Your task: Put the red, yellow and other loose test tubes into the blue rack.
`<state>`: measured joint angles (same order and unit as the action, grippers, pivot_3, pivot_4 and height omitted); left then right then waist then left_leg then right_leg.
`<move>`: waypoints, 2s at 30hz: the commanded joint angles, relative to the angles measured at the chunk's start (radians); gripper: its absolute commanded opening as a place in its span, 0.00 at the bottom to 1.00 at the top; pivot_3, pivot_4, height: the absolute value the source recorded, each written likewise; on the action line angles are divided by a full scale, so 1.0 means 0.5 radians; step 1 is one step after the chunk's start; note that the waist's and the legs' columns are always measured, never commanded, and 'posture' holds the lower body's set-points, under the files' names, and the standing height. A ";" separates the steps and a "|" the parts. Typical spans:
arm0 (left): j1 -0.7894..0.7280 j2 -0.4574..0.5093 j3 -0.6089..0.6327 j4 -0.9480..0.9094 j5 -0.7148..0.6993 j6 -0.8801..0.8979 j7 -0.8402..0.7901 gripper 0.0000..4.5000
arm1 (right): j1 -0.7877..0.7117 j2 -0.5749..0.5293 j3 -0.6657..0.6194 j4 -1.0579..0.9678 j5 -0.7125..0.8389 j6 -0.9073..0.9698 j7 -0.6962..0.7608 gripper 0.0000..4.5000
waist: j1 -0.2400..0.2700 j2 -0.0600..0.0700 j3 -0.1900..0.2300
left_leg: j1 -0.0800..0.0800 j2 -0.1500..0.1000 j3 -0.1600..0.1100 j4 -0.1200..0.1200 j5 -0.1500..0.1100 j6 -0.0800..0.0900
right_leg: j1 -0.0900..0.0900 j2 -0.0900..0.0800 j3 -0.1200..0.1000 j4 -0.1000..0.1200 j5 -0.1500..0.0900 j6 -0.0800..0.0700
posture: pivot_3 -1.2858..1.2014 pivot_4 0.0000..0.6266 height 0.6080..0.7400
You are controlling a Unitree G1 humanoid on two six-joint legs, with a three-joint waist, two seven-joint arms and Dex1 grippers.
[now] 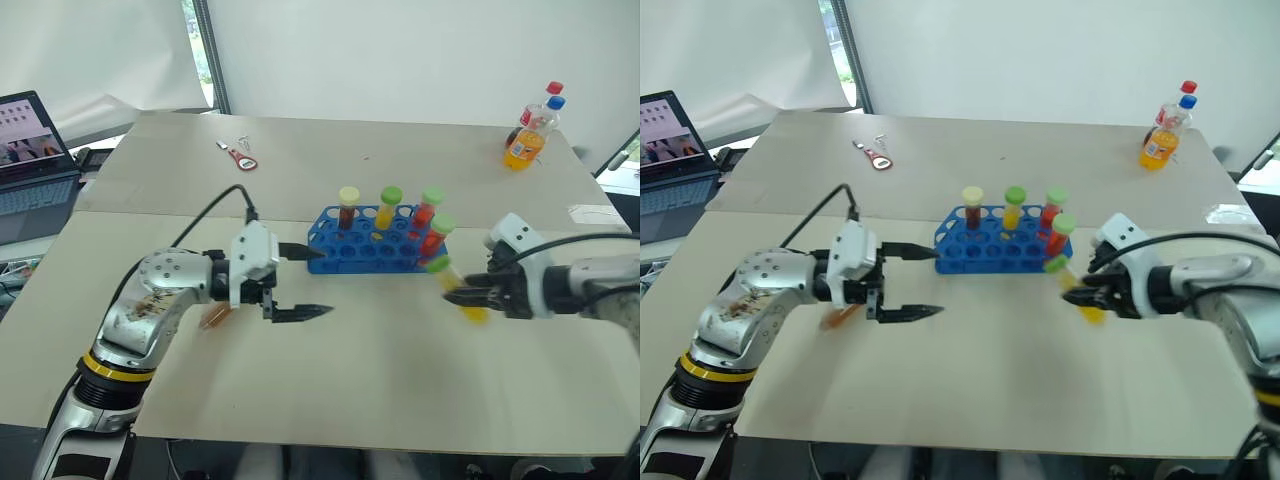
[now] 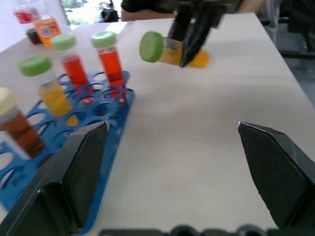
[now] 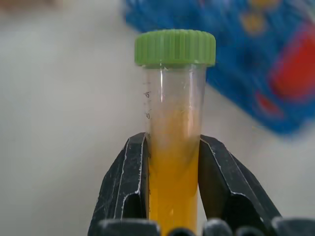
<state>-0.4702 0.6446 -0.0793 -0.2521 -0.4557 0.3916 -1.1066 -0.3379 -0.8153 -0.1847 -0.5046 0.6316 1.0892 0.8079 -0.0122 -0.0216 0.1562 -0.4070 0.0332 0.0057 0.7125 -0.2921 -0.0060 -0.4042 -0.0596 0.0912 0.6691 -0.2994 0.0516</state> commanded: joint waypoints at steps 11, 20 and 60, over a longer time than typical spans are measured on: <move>-0.046 0.004 0.114 0.041 -0.035 -0.028 0.074 1.00 | 0.017 1.146 0.308 0.172 -0.798 -1.423 -1.003 0.22 | -0.009 -0.001 0.001 | 0.002 -0.003 -0.002 0.000 0.005 -0.008 | -0.004 -0.001 -0.002 0.014 0.000 0.000 | 0.52 0.24 0.87; -0.091 0.008 0.093 -0.019 -0.055 0.058 0.093 1.00 | -0.033 1.266 0.370 0.629 -1.046 -1.868 -1.133 0.22 | -0.011 0.000 0.001 | 0.004 -0.003 -0.003 -0.001 0.006 -0.009 | -0.004 -0.001 -0.002 0.019 0.000 -0.001 | 0.52 0.24 0.87; -0.104 -0.076 0.054 -0.001 -0.009 0.043 0.208 1.00 | 0.000 1.630 0.376 1.053 -1.143 -2.284 -1.412 0.75 | -0.064 0.001 0.002 | 0.006 -0.002 -0.004 -0.003 0.006 -0.010 | -0.004 0.000 -0.002 0.025 0.000 -0.001 | 0.52 0.24 0.87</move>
<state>-0.5110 0.6070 -0.0651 -0.2432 -0.4669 0.4327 -1.0118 -0.3339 -0.0033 -0.0011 0.0810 0.0548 -0.0390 0.1042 -0.0443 -0.0211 0.1572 -0.4043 0.0319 0.0034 0.7110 -0.2890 -0.0110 -0.4063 -0.0599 0.0903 0.6814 -0.2993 0.0512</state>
